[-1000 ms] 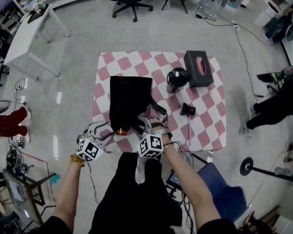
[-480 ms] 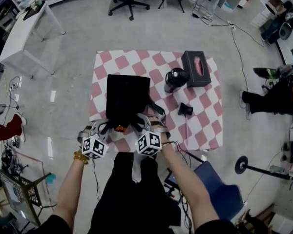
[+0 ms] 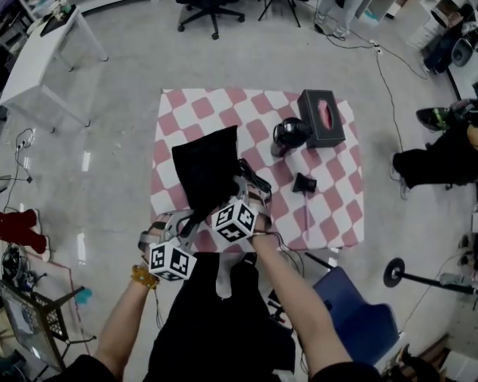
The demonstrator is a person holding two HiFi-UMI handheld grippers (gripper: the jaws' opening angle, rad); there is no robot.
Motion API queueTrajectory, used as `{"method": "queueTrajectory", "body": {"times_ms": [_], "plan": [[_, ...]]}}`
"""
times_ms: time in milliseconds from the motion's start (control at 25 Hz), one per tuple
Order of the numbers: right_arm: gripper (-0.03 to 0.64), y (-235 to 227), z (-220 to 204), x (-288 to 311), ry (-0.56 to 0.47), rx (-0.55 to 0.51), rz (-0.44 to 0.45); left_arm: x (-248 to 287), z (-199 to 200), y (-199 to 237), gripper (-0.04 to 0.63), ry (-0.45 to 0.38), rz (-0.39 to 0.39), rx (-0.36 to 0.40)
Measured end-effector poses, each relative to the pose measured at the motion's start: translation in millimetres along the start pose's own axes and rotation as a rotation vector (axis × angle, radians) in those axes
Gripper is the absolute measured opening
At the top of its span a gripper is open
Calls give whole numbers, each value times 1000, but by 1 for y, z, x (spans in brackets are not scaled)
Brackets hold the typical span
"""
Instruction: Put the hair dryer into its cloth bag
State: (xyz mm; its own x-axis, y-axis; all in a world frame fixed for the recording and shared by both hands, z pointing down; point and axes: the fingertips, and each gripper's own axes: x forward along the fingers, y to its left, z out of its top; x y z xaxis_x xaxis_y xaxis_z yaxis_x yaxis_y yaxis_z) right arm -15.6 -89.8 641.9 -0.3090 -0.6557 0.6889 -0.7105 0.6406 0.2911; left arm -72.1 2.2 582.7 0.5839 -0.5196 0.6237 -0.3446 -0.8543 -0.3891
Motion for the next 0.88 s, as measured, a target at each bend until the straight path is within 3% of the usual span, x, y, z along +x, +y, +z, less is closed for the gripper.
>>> {"method": "queueTrajectory", "body": {"times_ms": [160, 280, 480, 560, 720, 880], "plan": [[167, 7, -9, 22, 91, -18, -45, 18, 2, -25, 28, 65, -34, -58], [167, 15, -12, 30, 88, -98, -62, 30, -16, -35, 28, 107, -42, -112], [173, 29, -17, 24, 53, -240, -23, 22, -39, -34, 32, 85, -100, -154], [212, 38, -24, 18, 58, -292, 31, 12, -39, -30, 56, 60, -134, -169], [250, 44, -35, -9, 47, -372, 83, -13, -20, -10, 121, 13, -155, -151], [253, 33, -51, -32, 27, -362, 82, -26, 17, 16, 172, -8, -126, -87]]}}
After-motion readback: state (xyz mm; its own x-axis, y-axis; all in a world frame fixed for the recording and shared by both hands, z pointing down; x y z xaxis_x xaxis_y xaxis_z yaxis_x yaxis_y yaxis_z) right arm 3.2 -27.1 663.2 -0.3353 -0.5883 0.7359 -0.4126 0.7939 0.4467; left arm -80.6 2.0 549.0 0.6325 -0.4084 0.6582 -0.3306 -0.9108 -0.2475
